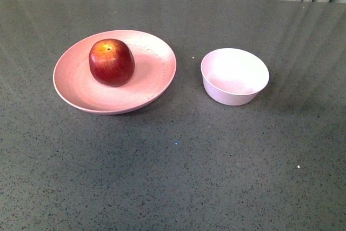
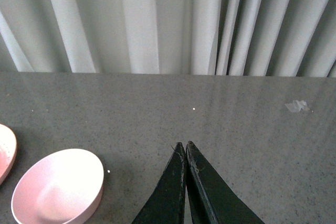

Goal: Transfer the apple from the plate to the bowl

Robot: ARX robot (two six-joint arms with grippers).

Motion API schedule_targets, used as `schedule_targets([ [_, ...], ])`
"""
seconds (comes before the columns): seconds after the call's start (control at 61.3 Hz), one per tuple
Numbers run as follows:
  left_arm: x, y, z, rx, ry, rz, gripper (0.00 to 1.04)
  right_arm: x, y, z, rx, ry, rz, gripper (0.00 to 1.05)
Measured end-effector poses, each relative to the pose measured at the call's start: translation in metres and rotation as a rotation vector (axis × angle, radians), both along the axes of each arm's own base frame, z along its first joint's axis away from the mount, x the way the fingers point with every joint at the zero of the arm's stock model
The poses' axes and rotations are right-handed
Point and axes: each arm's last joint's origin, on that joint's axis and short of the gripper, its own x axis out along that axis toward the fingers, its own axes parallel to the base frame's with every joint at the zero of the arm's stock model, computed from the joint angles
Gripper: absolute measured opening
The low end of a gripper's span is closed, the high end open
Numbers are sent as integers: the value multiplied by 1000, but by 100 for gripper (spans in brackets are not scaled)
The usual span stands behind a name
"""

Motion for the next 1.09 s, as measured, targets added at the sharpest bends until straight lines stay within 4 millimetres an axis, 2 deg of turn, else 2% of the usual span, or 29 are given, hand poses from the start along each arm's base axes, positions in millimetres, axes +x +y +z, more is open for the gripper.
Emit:
schedule_targets([
  [0.408,0,0,0,0,0,0,96,-34,0,-18,0,11,0,2],
  [1.093,0,0,0,0,0,0,96,-64,0,-4,-1,-33,0,2],
])
